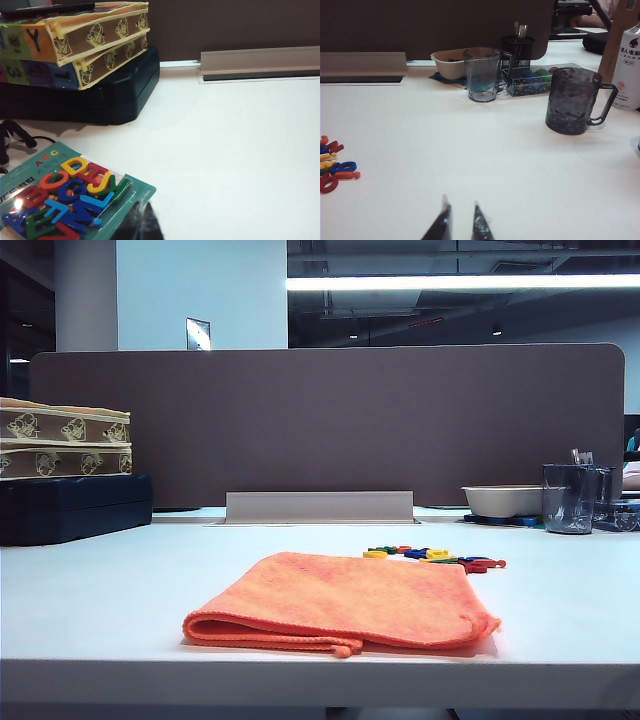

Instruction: Use an orange cloth to wipe the letter magnets on the table away for a distance.

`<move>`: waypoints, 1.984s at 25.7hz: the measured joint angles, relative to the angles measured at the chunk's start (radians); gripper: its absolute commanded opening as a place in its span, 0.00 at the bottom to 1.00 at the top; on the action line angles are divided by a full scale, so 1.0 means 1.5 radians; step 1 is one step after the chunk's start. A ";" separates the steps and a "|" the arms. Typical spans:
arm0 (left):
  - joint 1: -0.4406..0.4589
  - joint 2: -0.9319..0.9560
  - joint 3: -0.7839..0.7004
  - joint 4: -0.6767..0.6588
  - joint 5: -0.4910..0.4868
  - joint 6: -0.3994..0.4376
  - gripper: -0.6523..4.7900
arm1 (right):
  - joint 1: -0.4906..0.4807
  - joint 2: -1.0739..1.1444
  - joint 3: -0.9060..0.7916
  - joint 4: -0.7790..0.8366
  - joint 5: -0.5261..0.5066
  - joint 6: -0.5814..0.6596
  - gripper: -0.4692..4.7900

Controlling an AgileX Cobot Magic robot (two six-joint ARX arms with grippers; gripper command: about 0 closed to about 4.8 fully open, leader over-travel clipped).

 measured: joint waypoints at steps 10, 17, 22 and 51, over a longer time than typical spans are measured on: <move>0.000 0.000 0.000 0.000 0.000 0.000 0.11 | 0.000 0.000 0.000 0.000 -0.002 0.000 0.08; 0.000 0.000 0.000 -0.006 0.000 -0.004 0.11 | 0.000 0.000 0.000 0.000 -0.009 0.011 0.08; 0.000 0.000 0.000 -0.007 0.000 -0.018 0.11 | 0.000 0.000 0.000 0.028 -0.080 0.106 0.08; -0.148 0.000 0.026 0.034 0.127 -0.052 0.29 | 0.005 0.245 0.216 0.083 -0.319 0.116 0.32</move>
